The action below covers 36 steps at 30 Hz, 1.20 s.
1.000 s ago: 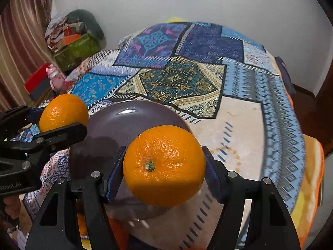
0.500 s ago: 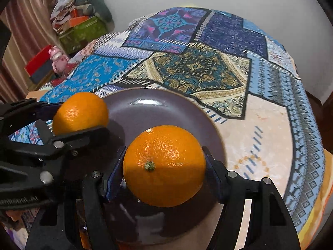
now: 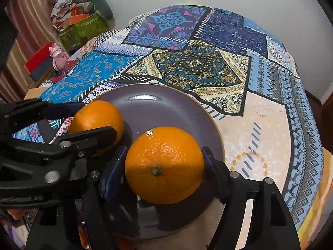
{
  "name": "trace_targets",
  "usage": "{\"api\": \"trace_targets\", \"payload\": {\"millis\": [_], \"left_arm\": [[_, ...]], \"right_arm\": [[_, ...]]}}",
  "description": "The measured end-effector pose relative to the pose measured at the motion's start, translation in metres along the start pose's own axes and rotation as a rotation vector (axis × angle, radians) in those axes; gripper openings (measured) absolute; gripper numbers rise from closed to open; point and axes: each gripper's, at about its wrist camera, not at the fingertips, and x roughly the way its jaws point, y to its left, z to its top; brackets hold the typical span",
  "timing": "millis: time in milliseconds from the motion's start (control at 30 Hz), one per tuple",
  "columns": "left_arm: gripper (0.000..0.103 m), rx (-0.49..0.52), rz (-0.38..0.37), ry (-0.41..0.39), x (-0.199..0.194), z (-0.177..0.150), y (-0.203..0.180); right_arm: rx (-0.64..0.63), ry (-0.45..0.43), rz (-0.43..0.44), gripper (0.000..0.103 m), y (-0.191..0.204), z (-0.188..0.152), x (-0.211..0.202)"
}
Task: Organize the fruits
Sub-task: 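Lower both oranges onto the purple plate and open both tools, then grasp a red tomato with the left tool while the right tool grasps another tomato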
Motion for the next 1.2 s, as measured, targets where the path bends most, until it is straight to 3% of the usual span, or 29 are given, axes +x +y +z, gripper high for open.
{"api": "trace_targets", "payload": {"millis": [467,767,1200], "left_arm": [[0.065,0.045,0.063,-0.110,-0.067,-0.014,-0.012],[0.075,0.050,0.071,-0.167,-0.114,-0.043,-0.023],[0.078,0.063,-0.006,-0.106,-0.116,-0.080,-0.053]], "right_arm": [[0.038,-0.079,-0.019,0.069,-0.006,-0.016,-0.055],[0.061,-0.137,-0.034,0.069,-0.007,-0.040,-0.102],[0.151,-0.129,-0.058,0.069,-0.031,-0.094,-0.123]]}}
